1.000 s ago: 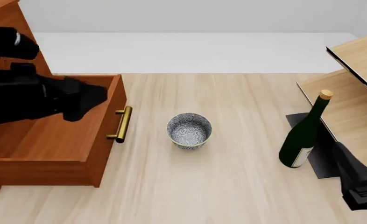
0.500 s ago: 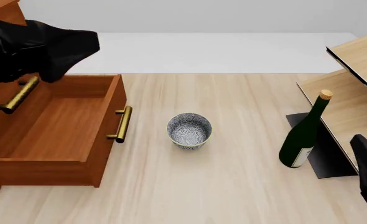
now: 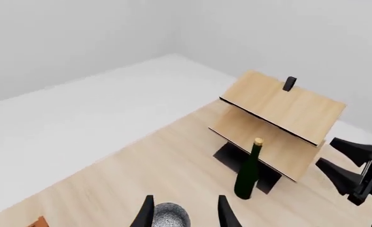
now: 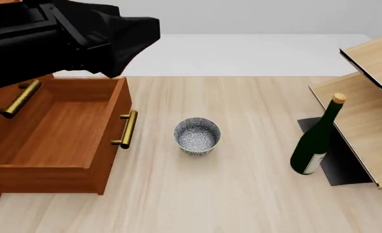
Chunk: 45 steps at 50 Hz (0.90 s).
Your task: Put the wine bottle in the bottom drawer of the cabinet.
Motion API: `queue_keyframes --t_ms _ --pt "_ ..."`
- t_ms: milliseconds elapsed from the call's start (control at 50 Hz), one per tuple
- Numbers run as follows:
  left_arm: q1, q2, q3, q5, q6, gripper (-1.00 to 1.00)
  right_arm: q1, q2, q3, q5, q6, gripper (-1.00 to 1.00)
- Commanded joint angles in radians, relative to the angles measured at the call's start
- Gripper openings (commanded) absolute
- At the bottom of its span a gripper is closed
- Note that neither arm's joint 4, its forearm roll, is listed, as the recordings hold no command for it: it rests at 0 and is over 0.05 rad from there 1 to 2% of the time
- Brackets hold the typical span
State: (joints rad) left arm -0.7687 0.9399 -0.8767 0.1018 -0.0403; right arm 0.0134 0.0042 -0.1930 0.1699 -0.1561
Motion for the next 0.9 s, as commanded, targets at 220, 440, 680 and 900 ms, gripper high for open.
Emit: queue_keyframes --t_ms 220,440,680,900 --pt "-0.083 0.200 -0.141 -0.087 0.075 1.00 -0.002 -0.002 -0.011 0.009 -0.011 1.00" --pt "-0.124 0.327 -0.221 -0.100 0.110 1.00 -0.003 -0.003 -0.007 0.008 -0.015 1.00" --pt "-0.176 0.424 -0.283 -0.125 0.118 1.00 0.005 -0.003 0.010 0.001 -0.013 1.00" --pt "-0.209 0.494 -0.308 -0.153 0.137 1.00 0.016 -0.002 0.016 0.002 -0.010 1.00"
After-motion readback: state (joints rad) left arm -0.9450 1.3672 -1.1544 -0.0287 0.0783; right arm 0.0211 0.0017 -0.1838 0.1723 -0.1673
